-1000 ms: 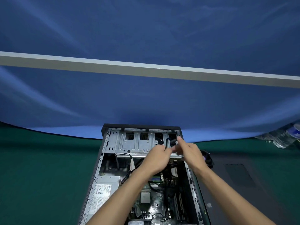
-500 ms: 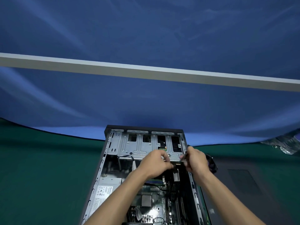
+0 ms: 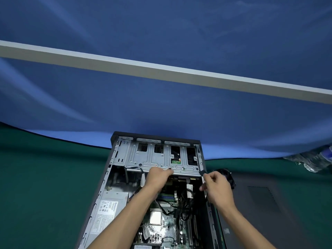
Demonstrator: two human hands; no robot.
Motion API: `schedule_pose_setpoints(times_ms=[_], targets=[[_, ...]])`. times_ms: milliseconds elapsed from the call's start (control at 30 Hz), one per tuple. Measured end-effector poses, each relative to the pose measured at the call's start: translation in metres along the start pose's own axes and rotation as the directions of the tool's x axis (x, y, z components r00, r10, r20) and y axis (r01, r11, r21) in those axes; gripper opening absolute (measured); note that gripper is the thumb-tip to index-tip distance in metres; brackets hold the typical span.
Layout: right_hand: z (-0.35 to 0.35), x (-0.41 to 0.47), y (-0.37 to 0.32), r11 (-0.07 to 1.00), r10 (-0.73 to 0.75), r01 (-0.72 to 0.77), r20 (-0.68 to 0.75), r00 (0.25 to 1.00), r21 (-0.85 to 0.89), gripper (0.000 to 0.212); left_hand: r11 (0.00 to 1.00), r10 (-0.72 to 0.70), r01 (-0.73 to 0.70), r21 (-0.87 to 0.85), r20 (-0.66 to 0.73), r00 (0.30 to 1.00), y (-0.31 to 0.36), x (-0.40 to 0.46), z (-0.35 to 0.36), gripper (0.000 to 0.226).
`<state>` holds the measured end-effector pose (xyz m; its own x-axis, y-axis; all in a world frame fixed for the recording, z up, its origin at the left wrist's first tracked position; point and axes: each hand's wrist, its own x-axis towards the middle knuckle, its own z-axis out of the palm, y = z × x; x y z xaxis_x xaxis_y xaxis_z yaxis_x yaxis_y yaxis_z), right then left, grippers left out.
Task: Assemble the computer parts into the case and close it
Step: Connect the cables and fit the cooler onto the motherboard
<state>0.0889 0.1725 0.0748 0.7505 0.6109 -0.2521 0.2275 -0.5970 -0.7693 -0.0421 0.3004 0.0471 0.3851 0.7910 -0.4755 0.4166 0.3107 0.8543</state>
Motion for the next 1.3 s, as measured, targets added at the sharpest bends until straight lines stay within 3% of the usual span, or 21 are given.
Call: schedule_pose_setpoints(times_ms=[100,233,367,467,600,733,967,1133,1300], targets=[[0.0,-0.001,0.007,0.996,0.072,-0.068,0.074,0.995,-0.059,0.022,0.994,0.082,-0.077,0.077,-0.061,0.995,-0.005,0.009,0.004,0.052],[0.009,-0.001,0.013,0.987,0.102,-0.068,0.245,0.964,-0.142,0.029,0.976,0.116,-0.115,0.184,0.005,0.993,-0.006,0.023,0.013,0.05],[0.017,0.002,0.014,0.959,0.069,0.004,0.247,0.967,-0.283,0.037,0.974,0.064,-0.067,0.215,0.023,0.998,-0.008,0.035,0.015,0.047],[0.023,0.006,0.01,0.947,0.109,-0.022,0.257,0.96,-0.321,0.034,0.977,0.029,-0.032,0.208,0.018,0.999,-0.011,0.043,0.015,0.042],[0.033,0.012,0.002,0.975,0.202,-0.174,0.236,0.951,-0.135,0.035,0.984,0.008,-0.009,0.179,0.004,1.0,-0.013,0.049,0.016,0.044],[0.048,0.006,0.003,0.946,0.279,-0.303,0.18,0.943,0.118,0.036,0.95,0.043,-0.033,0.311,-0.025,0.999,-0.015,0.045,0.019,0.05],[0.054,0.005,0.004,0.954,0.251,-0.267,0.121,0.96,0.138,0.03,0.932,0.097,-0.093,0.35,0.008,0.995,-0.016,0.039,0.019,0.054],[0.053,0.008,0.004,0.918,0.342,-0.357,0.11,0.933,0.175,0.029,0.943,0.106,-0.111,0.314,0.032,0.994,-0.02,0.041,0.02,0.055],[0.058,0.011,-0.001,0.925,0.374,-0.377,0.06,0.925,0.045,0.042,0.944,0.114,-0.113,0.311,0.017,0.993,-0.021,0.043,0.021,0.056]])
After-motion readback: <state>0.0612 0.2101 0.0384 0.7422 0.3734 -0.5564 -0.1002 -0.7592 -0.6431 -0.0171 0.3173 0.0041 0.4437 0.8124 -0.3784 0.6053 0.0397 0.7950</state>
